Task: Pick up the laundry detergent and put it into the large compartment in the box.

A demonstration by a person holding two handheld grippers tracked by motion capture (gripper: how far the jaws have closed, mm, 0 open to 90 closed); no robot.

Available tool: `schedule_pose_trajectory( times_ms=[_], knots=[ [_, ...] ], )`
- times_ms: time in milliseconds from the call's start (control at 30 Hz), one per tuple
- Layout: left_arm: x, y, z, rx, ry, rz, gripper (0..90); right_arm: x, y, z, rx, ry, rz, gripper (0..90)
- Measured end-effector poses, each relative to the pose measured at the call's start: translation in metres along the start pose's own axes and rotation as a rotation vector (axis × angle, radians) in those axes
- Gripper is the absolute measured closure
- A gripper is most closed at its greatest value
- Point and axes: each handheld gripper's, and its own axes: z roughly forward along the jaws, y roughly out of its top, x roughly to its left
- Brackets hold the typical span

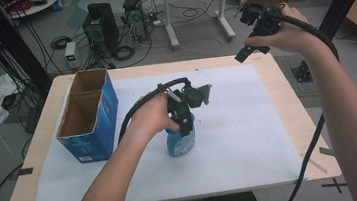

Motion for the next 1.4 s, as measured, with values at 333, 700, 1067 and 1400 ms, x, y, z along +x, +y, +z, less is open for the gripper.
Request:
schedule_pose_trajectory(
  times_ms=[333,700,1067,1400],
  knots=[
    [0.005,-0.003,-0.026,-0.015,-0.021,-0.049,36.9,-0.002,0.000,0.000,0.001,-0.001,0.002,27.8],
    [0.032,-0.029,-0.082,-0.044,-0.028,-0.227,37.0,-0.004,0.001,0.002,0.003,-0.002,0.005,27.8],
    [0.069,-0.075,-0.136,-0.076,-0.028,-0.506,37.0,-0.005,0.003,0.004,0.004,0.001,0.004,27.9],
    [0.102,-0.127,-0.168,-0.096,0.001,-0.774,37.1,-0.009,0.000,0.003,0.003,0.004,0.006,28.0]
  ],
)
